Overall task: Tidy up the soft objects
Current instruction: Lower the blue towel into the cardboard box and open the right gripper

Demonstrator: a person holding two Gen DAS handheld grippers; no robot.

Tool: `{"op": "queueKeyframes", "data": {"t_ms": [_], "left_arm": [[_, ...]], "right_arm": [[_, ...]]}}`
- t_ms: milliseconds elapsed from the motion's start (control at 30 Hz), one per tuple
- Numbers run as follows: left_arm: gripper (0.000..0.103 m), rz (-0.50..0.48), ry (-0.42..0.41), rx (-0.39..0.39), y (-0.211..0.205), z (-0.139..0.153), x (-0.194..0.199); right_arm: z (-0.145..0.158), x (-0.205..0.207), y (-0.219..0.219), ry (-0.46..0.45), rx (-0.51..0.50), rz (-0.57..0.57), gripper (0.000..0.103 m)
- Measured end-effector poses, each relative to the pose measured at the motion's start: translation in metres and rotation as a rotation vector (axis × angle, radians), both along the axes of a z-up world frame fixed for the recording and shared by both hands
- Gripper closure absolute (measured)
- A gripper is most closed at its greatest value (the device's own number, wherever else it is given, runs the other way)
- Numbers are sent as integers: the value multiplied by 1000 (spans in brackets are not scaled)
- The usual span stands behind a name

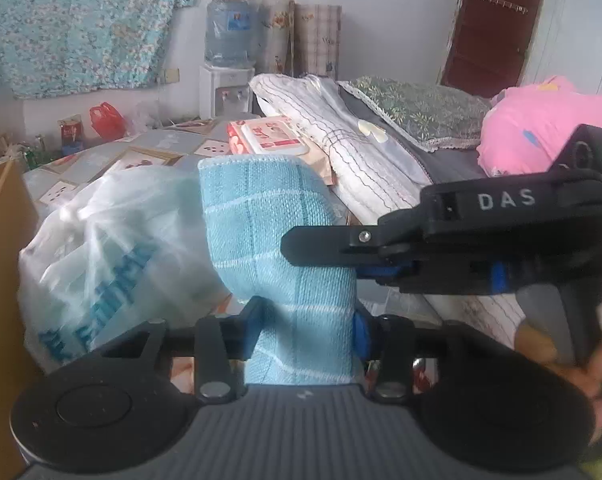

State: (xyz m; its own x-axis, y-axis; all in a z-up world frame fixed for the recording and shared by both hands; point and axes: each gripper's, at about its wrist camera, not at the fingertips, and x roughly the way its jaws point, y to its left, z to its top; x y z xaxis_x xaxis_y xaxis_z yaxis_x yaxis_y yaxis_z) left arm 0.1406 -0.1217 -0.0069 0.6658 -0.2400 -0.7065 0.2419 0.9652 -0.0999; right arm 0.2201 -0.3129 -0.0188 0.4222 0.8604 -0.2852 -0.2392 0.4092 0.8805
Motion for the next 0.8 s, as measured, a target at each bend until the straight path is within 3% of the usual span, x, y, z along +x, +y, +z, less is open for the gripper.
{"op": "queueKeyframes", "data": {"t_ms": [200,433,600,800], "left_arm": [[60,6,1,-15,-1,19,21],[60,56,-49,-8,25,65,32],[60,134,-88,10,65,102,26],[57,275,-105,15,141,135,2]], "right_arm": [[18,13,-2,-8,6,-24,90],[70,40,32,-74,-14,22,90],[110,56,82,-122,-11,111,90],[149,67,180,-172,-3,281,90]]}}
